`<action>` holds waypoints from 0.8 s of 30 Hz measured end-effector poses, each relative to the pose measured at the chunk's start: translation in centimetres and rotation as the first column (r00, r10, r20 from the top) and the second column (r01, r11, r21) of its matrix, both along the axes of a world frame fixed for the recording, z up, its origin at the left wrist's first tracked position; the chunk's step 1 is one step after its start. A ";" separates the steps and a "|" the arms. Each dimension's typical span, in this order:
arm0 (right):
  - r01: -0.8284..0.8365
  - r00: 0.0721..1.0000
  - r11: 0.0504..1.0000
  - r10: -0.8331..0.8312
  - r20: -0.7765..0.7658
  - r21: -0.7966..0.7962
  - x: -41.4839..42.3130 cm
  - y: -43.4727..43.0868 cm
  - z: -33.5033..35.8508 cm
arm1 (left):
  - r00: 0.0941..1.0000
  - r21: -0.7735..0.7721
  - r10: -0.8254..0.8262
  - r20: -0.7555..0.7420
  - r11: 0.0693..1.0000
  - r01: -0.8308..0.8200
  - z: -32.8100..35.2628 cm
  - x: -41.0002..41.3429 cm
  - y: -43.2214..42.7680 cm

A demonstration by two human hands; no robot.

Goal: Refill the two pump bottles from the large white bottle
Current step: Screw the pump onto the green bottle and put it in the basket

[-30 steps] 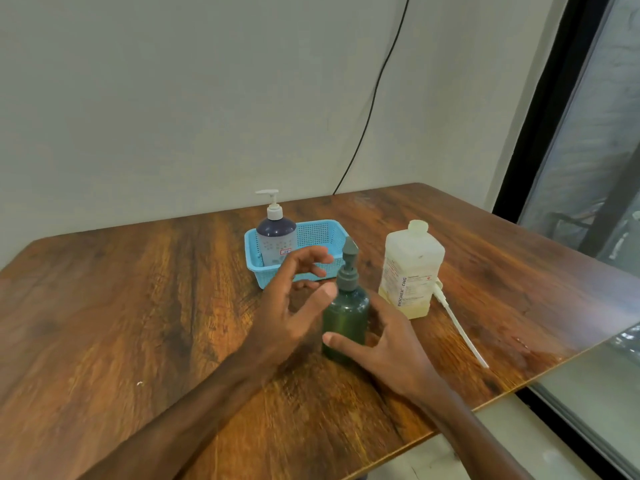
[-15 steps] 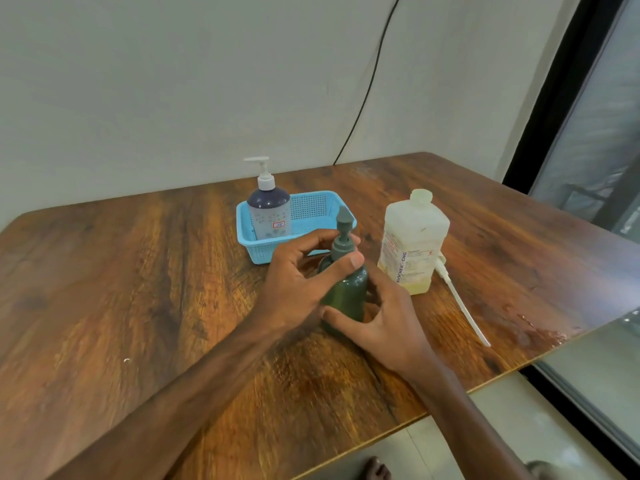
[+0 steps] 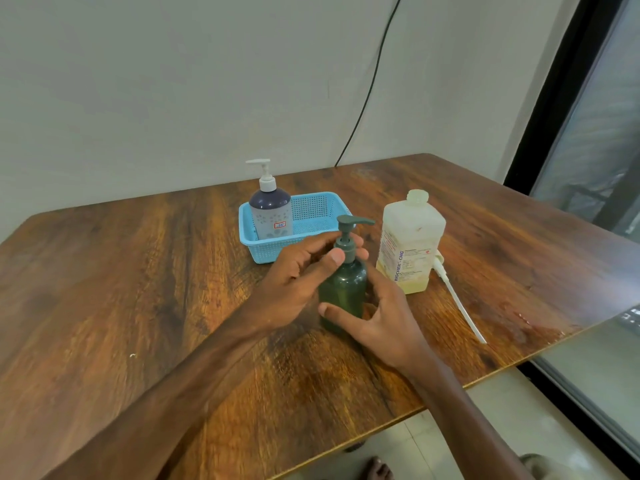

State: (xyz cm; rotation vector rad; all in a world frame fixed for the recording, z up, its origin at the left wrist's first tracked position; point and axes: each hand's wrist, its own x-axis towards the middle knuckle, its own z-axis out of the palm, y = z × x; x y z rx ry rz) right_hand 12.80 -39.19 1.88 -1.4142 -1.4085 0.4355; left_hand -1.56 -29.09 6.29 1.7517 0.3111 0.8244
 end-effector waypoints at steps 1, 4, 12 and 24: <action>0.000 1.000 1.000 0.000 0.000 0.005 0.0 0.1 -0.1 | 0.999 -0.005 -0.027 -0.017 1.000 0.027 0.1 -0.2 0.1; -0.007 1.000 1.000 0.007 0.004 -0.003 0.2 0.1 -0.2 | 0.994 0.072 0.006 -0.111 0.997 0.002 0.7 -0.3 -0.1; -0.028 0.999 0.999 0.027 -0.024 -0.041 0.3 0.0 -0.3 | 0.946 0.181 0.323 0.024 0.929 -0.322 1.3 0.7 0.3; -0.032 0.999 0.999 0.031 -0.022 -0.028 0.3 0.0 -0.2 | 0.983 0.169 0.180 -0.035 0.970 -0.172 0.4 1.2 -1.0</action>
